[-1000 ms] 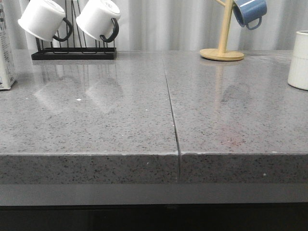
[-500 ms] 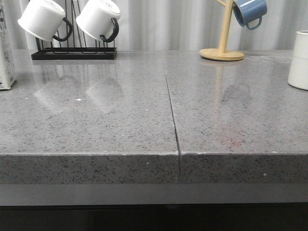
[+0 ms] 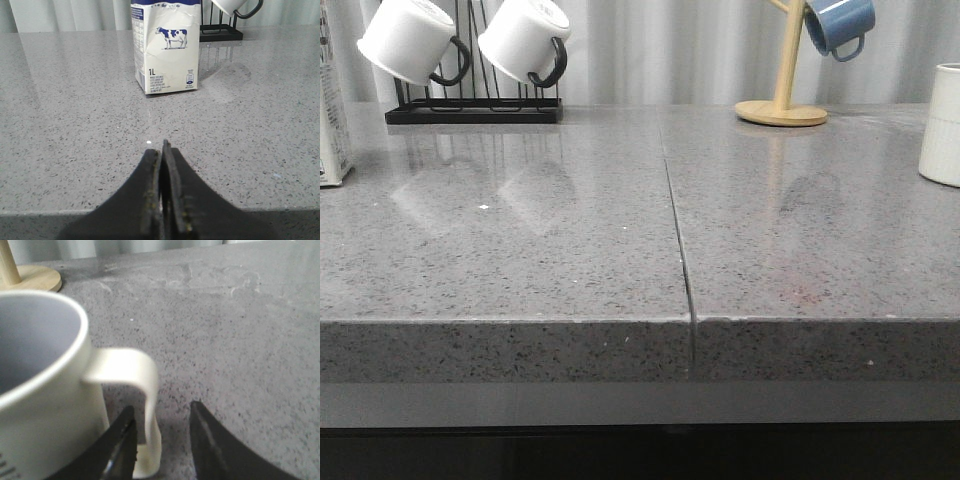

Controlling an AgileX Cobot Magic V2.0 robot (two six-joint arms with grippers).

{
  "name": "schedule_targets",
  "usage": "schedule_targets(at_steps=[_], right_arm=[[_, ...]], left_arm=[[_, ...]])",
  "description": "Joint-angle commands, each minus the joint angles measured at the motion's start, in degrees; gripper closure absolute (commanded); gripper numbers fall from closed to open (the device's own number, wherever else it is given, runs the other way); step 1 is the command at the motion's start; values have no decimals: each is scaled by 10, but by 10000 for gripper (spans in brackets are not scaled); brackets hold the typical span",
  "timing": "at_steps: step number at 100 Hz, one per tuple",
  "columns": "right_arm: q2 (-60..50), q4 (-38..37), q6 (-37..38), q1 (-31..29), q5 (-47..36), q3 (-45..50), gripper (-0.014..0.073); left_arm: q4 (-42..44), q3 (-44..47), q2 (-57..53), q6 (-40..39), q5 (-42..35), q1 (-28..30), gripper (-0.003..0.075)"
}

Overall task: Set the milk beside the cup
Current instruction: 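Open the right gripper and reach toward the white HOME mug handle, then grasp the mug handle with the right gripper and slide it toward center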

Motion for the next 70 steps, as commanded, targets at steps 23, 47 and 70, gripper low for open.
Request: schedule_targets(at_steps=[23, 47, 70], right_arm=[[-19, -6, 0, -3, -51, -26, 658], [-40, -21, 27, 33, -55, -26, 661], [-52, -24, 48, 147, -52, -46, 661]], left_arm=[[-1, 25, -18, -6, -47, 1, 741], [-1, 25, -18, -6, -47, 1, 741], [-1, 25, -18, -6, -47, 1, 741]])
